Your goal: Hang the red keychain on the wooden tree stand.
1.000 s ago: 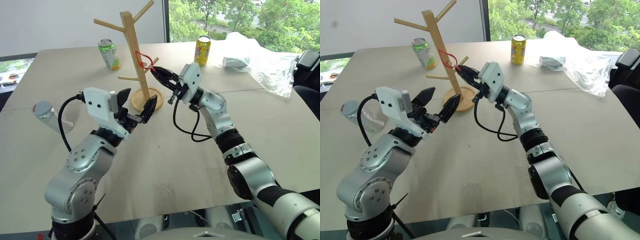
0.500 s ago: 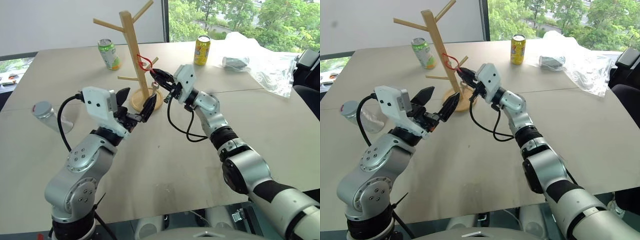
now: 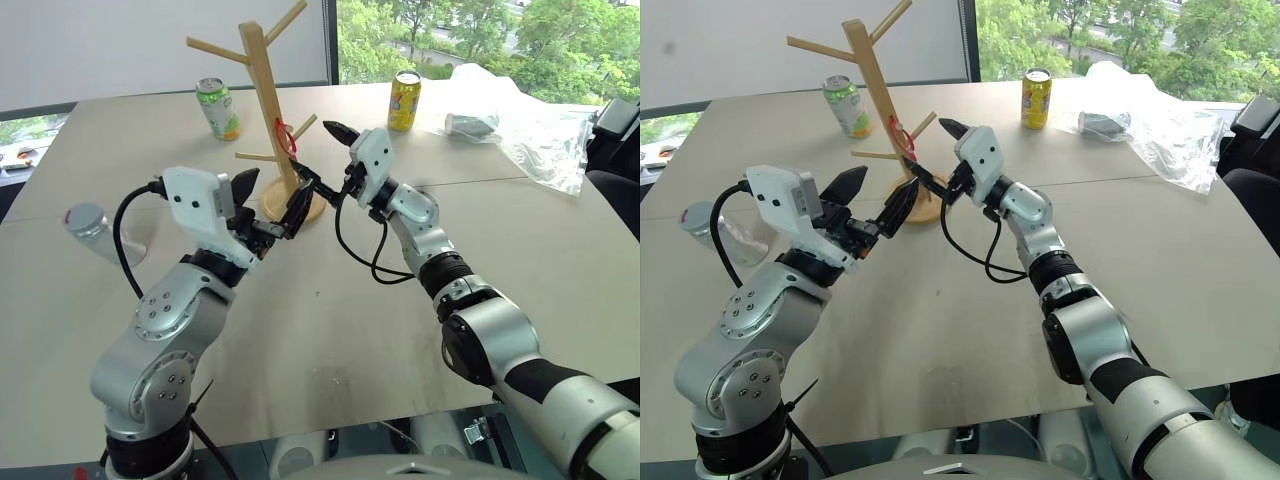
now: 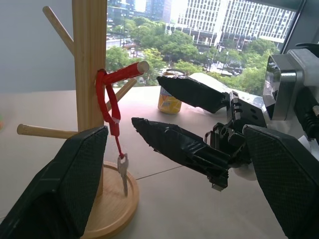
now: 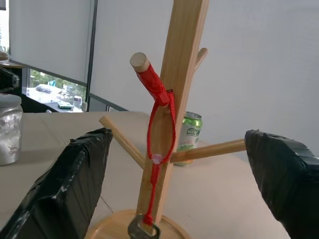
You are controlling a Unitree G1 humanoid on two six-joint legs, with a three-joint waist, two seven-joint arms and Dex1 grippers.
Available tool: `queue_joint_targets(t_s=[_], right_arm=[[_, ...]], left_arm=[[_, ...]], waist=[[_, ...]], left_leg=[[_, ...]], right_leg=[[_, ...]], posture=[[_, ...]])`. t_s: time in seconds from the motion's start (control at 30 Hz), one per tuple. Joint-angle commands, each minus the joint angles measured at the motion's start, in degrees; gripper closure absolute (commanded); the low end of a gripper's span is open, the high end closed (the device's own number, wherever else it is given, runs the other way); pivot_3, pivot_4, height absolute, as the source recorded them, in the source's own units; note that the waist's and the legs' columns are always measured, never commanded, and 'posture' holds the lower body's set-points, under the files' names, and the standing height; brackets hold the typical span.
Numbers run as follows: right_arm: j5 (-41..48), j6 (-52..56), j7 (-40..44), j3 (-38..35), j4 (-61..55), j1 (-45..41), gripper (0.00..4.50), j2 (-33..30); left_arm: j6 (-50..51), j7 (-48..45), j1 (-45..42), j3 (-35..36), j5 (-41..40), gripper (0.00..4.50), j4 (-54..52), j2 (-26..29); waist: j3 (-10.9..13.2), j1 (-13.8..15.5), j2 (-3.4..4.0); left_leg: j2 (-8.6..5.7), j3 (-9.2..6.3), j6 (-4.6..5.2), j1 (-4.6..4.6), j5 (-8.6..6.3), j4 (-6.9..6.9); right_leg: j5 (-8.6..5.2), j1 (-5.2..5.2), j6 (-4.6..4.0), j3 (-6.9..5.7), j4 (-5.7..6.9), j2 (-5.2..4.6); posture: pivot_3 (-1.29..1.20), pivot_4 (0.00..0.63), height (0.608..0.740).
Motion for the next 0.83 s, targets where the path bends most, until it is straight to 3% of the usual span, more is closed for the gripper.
queue_joint_targets(t_s=[0.03,0.13,0.33,0.53,0.83], right_arm=[[0.6,1.2,-1.2,-1.6,-2.0,1.9,0.05,-1.4],[0.2,2.9,-3.3,-2.3,-3.7,4.7,0.05,-3.4],[2.2,10.7,-8.3,-6.3,-10.7,13.3,0.05,-9.2],[3.6,16.2,-10.8,-9.1,-18.9,21.0,0.05,-13.9],[3.8,19.1,-14.0,-10.6,-25.9,26.0,0.05,-15.7]], left_arm=[[-2.4,2.5,-1.2,-1.2,6.6,0.0,1.2,0.5],[-5.5,4.3,0.0,-2.9,13.6,0.0,4.9,0.0],[-14.5,5.9,2.0,-1.0,20.3,0.0,14.8,-5.4],[-21.1,4.8,4.2,-0.6,24.2,0.0,20.3,-7.4],[-28.8,3.1,7.8,2.4,26.5,0.0,27.6,-8.2]], waist=[[0.0,0.0,0.0],[0.0,0.0,0.0],[0.0,0.1,-0.01],[0.0,0.0,-0.01],[0.0,0.0,-0.02]], left_leg=[[-0.01,0.0,0.0,0.0,0.0,0.0],[-0.05,0.01,0.0,-0.01,0.0,-0.01],[-0.06,0.03,0.0,-0.02,0.0,-0.07],[-0.06,0.06,0.02,0.01,0.0,-0.11],[-0.04,0.08,0.28,0.02,-0.15,-0.13]], right_leg=[[0.0,0.0,0.0,0.0,0.0,-0.01],[0.0,0.0,0.0,0.0,0.0,0.0],[0.0,-0.01,0.01,-0.01,-0.05,-0.08],[0.0,-0.02,0.01,0.01,-0.05,-0.08],[0.0,-0.03,0.02,0.03,-0.04,-0.07]], posture=[[0.0,0.15,0.74],[0.0,0.15,0.74],[0.0,0.15,0.74],[0.0,0.15,0.74],[0.0,0.15,0.74]])
